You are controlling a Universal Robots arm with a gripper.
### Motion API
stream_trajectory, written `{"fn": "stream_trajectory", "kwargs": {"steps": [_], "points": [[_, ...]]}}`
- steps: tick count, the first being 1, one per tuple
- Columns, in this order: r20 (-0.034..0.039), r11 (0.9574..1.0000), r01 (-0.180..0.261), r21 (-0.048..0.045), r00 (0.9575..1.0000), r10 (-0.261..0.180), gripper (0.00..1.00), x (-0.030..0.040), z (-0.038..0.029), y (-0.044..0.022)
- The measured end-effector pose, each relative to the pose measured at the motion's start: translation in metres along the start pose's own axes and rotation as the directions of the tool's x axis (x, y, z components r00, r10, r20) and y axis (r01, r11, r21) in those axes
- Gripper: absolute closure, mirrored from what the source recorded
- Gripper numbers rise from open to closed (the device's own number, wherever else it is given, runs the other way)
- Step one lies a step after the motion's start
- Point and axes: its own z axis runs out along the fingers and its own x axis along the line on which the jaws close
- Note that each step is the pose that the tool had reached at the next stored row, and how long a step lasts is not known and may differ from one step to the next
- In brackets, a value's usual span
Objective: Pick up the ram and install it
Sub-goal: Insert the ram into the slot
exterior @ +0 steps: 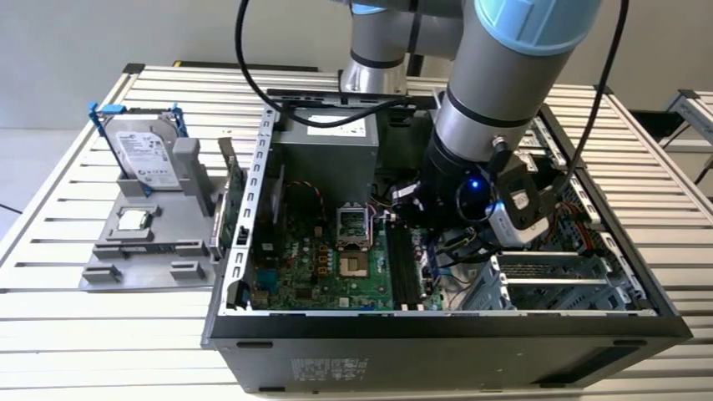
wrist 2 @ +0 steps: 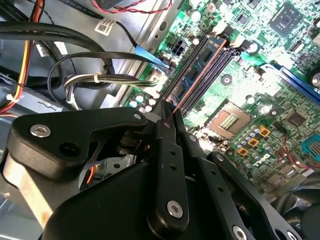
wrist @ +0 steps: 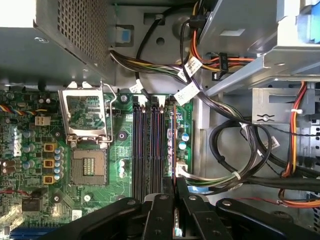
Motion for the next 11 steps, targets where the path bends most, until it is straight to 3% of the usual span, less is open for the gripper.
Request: {"fn": "stream_trajectory", "kwargs": {"steps": [11], "points": [[-0.0001,1.0,0.0,0.0001,1.0,0.0,1.0,0.0017,0.0083,0.0]]}}
